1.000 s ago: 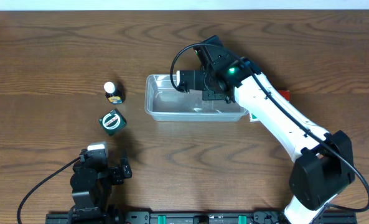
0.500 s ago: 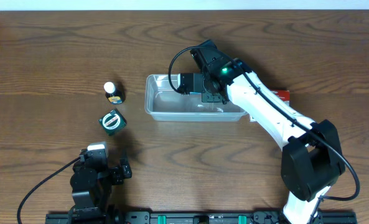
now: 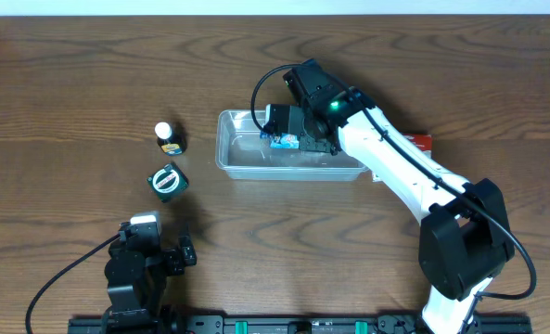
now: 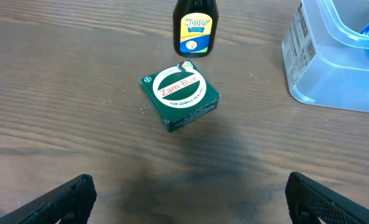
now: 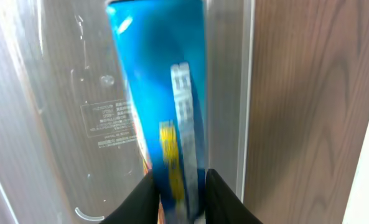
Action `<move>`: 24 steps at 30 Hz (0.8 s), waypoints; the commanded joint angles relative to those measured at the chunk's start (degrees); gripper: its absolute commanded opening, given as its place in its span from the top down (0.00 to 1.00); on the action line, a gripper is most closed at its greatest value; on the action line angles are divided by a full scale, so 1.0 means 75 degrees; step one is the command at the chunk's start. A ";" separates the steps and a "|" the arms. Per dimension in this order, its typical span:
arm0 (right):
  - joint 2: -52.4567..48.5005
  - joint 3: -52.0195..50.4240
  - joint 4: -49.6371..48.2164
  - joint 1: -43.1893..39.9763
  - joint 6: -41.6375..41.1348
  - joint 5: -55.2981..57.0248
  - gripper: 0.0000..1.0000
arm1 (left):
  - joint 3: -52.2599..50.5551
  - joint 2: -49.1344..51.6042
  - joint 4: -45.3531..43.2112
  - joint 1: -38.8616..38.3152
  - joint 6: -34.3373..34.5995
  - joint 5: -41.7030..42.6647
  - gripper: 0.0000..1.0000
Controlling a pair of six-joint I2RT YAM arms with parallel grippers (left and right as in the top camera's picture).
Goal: Pack container
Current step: 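Lower the blue box into the clear container, laying it flat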
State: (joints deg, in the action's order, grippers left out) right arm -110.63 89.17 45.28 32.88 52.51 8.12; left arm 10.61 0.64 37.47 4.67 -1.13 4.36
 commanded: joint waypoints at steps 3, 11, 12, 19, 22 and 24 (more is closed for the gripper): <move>-0.0012 -0.0003 -0.0015 0.0038 -0.0198 0.0495 0.81 | 0.0015 -0.0020 0.0000 -0.0012 -0.0017 0.0055 0.02; -0.0012 -0.0003 0.0245 -0.0009 -0.0201 0.0708 0.87 | 0.0015 -0.0020 0.0000 -0.0012 -0.0017 0.0055 0.02; -0.0012 -0.0003 0.0219 -0.0035 -0.0198 0.0787 0.86 | 0.0015 -0.0020 0.0000 -0.0012 -0.0017 0.0055 0.02; -0.0012 -0.0003 0.0076 -0.0093 0.0160 0.1224 0.88 | 0.0015 -0.0020 0.0000 -0.0012 -0.0017 0.0055 0.02; -0.0012 -0.0003 -0.0102 -0.0082 0.0326 0.1679 0.88 | 0.0015 -0.0020 0.0000 -0.0012 -0.0017 0.0052 0.02; -0.0012 -0.0003 -0.0259 -0.0082 0.0326 0.1903 0.88 | 0.0015 -0.0020 0.0000 -0.0012 -0.0017 0.0055 0.02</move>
State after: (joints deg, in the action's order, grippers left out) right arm -110.63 89.17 44.40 32.42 53.52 17.47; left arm 10.61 0.64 37.47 4.64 -1.13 4.36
